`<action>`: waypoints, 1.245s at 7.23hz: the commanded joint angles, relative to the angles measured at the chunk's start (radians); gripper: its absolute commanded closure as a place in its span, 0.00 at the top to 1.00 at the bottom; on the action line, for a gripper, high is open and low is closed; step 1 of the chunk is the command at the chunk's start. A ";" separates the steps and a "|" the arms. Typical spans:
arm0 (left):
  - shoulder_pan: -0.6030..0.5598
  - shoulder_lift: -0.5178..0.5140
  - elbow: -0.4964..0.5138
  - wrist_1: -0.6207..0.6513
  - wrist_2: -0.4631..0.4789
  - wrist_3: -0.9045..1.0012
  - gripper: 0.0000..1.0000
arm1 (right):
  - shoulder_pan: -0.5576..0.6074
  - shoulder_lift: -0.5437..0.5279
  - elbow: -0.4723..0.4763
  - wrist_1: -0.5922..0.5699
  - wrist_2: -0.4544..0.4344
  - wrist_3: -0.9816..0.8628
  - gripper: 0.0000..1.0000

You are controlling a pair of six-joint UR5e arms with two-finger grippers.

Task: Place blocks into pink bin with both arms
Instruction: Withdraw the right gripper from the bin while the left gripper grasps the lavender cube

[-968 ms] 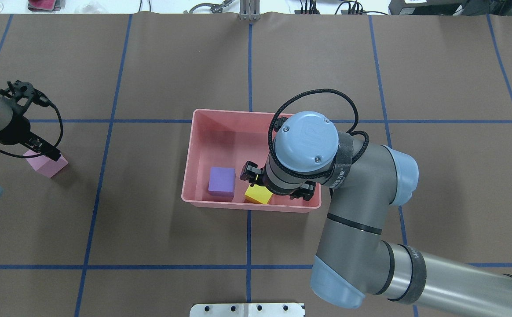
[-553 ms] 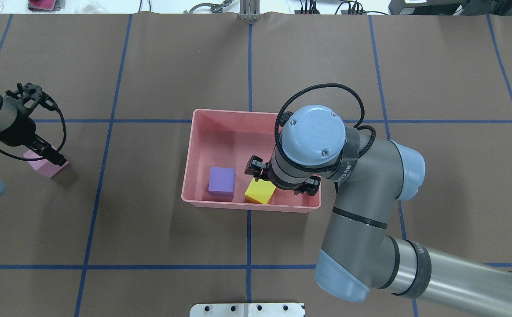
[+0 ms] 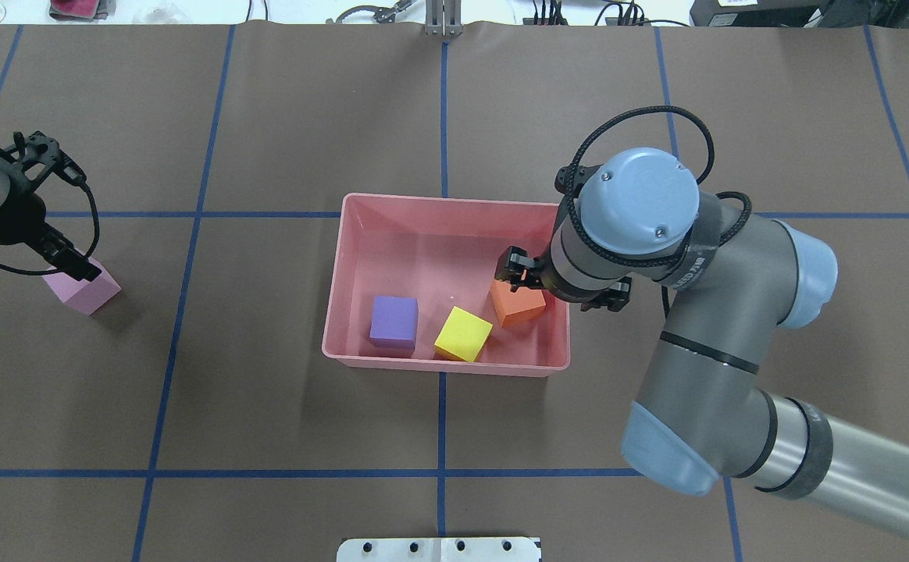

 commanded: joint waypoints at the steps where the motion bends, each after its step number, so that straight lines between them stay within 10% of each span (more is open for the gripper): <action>1: 0.007 0.006 0.025 0.000 0.037 -0.001 0.99 | 0.110 -0.102 0.029 0.002 0.104 -0.175 0.99; 9: 0.016 0.004 0.028 -0.009 -0.008 -0.052 0.99 | 0.121 -0.114 0.024 0.002 0.112 -0.201 0.99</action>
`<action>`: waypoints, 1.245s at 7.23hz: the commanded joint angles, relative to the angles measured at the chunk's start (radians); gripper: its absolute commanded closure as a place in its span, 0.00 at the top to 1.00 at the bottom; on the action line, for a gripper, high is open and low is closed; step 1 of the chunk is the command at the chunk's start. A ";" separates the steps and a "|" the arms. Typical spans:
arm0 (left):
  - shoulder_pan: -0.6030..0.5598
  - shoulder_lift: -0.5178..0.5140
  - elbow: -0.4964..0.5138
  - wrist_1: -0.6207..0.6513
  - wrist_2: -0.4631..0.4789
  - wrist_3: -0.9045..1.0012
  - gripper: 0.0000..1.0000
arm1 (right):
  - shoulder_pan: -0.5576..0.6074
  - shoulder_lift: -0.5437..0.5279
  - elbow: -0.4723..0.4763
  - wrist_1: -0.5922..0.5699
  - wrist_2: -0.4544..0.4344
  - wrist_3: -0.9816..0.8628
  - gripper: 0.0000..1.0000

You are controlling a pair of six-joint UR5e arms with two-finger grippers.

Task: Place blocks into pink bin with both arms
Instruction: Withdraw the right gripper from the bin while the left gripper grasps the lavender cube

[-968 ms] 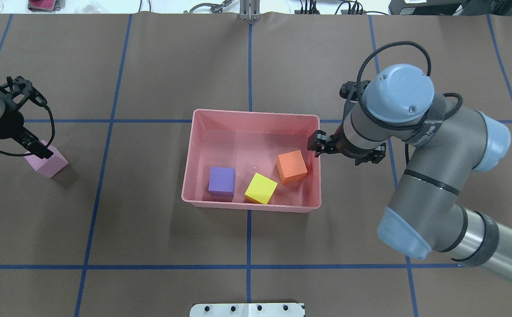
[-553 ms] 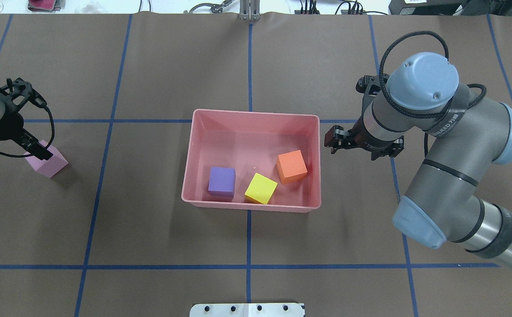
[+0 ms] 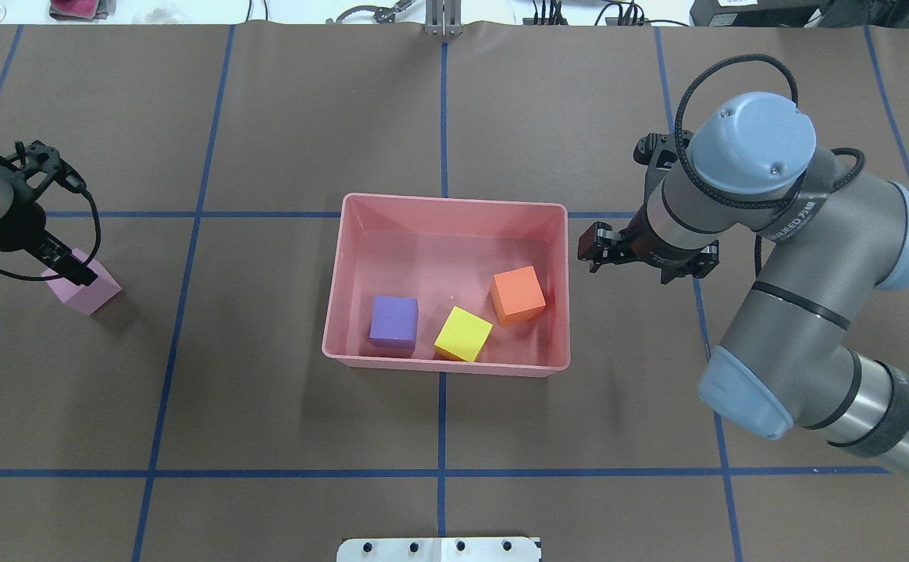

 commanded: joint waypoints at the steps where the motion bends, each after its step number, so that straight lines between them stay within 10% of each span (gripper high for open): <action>1: 0.001 0.003 0.003 -0.003 -0.033 -0.005 0.99 | -0.001 0.001 -0.001 0.000 -0.003 0.002 0.99; 8: 0.038 0.000 0.034 -0.002 -0.030 -0.017 0.95 | 0.008 -0.020 0.010 0.000 0.005 0.000 0.99; 9: 0.039 -0.006 0.034 -0.002 -0.026 -0.029 0.31 | 0.016 -0.026 0.012 0.000 0.005 -0.001 0.99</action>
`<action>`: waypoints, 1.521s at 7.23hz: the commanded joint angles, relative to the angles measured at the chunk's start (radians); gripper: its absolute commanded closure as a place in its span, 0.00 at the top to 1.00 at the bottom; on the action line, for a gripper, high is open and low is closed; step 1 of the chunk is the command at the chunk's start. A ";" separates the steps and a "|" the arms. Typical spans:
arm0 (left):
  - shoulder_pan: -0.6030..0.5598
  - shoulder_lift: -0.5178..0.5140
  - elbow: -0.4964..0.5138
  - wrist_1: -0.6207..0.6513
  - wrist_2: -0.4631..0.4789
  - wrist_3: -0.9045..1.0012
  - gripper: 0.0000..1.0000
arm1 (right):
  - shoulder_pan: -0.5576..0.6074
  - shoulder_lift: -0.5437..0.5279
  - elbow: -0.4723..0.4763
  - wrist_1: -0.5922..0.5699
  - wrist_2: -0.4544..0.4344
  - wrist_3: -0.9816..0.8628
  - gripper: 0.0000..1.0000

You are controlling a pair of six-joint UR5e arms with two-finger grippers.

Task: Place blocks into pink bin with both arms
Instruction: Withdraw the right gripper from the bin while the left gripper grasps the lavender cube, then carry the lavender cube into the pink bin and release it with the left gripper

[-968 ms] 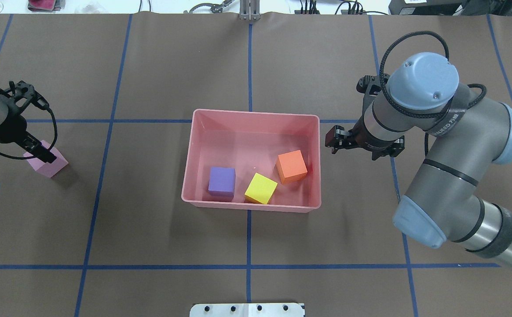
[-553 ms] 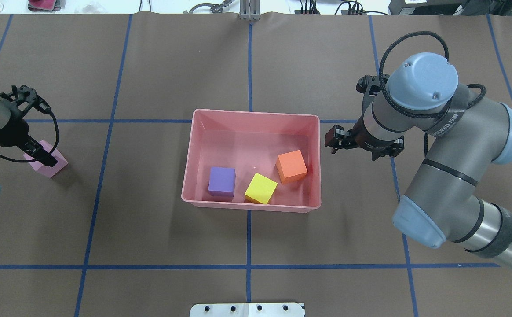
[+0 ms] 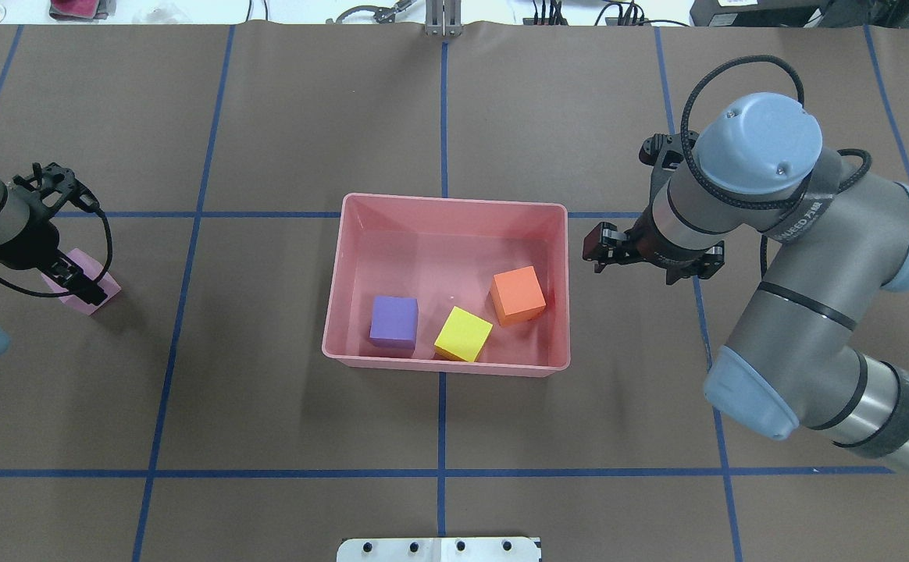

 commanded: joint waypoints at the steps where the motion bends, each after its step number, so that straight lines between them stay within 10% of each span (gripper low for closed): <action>1: 0.001 -0.021 -0.010 0.007 -0.005 -0.019 0.00 | 0.012 -0.018 0.004 0.000 0.002 -0.003 0.99; 3: 0.001 -0.067 -0.078 0.036 -0.069 -0.140 0.00 | 0.043 -0.061 0.014 0.000 0.002 -0.056 0.99; 9: 0.165 -0.680 -0.101 0.484 -0.057 -0.674 0.00 | 0.190 -0.196 0.006 -0.001 0.072 -0.331 0.99; 11: 0.247 -0.842 0.108 0.453 0.048 -0.759 0.00 | 0.197 -0.213 0.006 -0.001 0.074 -0.348 0.99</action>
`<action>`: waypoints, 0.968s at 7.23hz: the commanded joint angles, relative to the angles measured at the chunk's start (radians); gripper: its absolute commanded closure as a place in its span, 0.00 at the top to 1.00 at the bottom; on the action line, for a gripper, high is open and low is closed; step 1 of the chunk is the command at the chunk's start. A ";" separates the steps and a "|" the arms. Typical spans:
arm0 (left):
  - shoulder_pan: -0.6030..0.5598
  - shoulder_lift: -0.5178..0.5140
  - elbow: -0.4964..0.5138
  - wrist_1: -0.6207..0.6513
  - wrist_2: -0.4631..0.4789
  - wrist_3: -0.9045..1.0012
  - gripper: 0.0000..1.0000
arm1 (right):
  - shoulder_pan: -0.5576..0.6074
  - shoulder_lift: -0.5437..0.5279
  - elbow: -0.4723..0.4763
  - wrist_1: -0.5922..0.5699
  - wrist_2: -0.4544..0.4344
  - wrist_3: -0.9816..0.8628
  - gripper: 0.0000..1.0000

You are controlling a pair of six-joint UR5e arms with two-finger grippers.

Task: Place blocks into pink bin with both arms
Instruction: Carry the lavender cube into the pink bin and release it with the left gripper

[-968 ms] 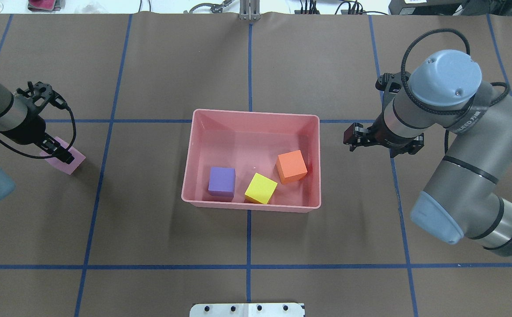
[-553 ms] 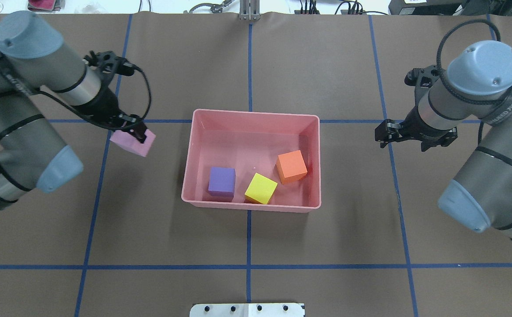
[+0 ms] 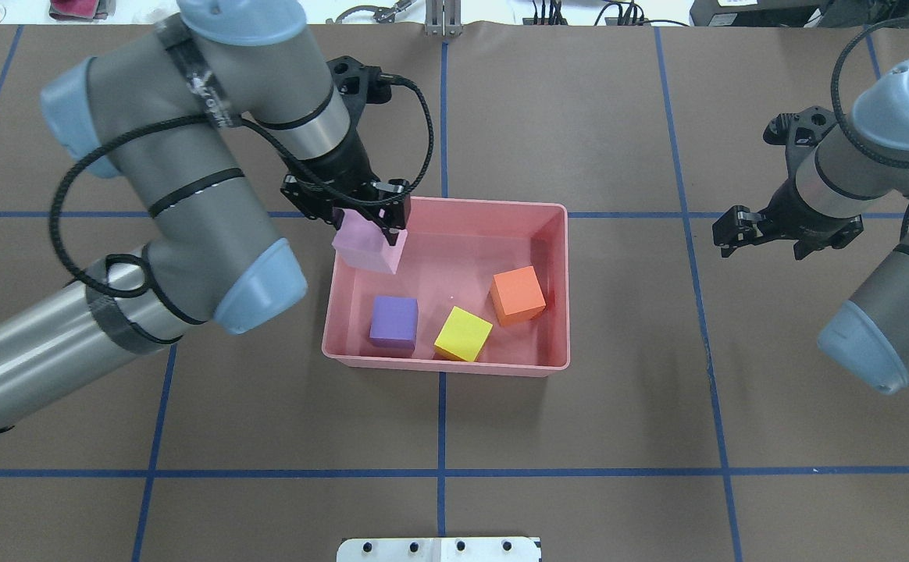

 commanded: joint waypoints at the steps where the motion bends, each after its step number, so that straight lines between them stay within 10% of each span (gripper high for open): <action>1: 0.054 -0.166 0.275 -0.107 0.065 -0.087 0.00 | 0.012 -0.019 -0.001 0.000 0.001 -0.027 0.99; 7: 0.097 -0.164 0.411 -0.217 0.145 -0.102 0.09 | 0.013 -0.019 -0.001 0.000 0.003 -0.027 0.99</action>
